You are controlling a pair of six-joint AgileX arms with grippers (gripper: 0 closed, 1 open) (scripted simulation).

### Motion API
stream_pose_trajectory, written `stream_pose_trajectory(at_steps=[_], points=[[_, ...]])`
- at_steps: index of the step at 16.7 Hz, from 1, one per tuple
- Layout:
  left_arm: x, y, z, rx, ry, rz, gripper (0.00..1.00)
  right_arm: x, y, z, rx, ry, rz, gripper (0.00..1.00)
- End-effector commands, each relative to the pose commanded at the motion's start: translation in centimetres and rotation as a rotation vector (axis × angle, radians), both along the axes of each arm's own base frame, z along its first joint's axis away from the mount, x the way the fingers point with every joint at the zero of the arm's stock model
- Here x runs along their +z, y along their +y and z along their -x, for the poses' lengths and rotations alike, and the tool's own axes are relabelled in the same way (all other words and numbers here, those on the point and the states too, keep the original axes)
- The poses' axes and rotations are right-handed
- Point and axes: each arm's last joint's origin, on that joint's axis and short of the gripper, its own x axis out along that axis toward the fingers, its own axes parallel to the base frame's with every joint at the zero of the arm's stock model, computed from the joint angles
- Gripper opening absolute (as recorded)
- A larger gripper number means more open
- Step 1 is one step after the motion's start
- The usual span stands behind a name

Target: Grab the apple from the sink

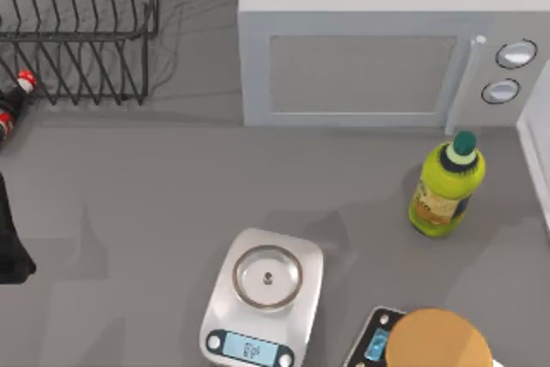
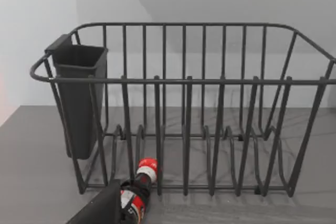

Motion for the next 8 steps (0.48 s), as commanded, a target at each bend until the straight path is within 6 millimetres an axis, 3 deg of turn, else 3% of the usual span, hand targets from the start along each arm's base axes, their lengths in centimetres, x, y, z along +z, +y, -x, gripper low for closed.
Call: stream_pose_trajectory(at_steps=[5,8], points=[[0.0,0.0,0.0,0.0,0.0,0.0,1.0,9.3,0.7,1.8,0.0,-0.014,0.004,0.0],[0.0,0.0,0.0,0.0,0.0,0.0,1.0,11.4,1.0,2.6,0.0,-0.032,0.01,0.0]])
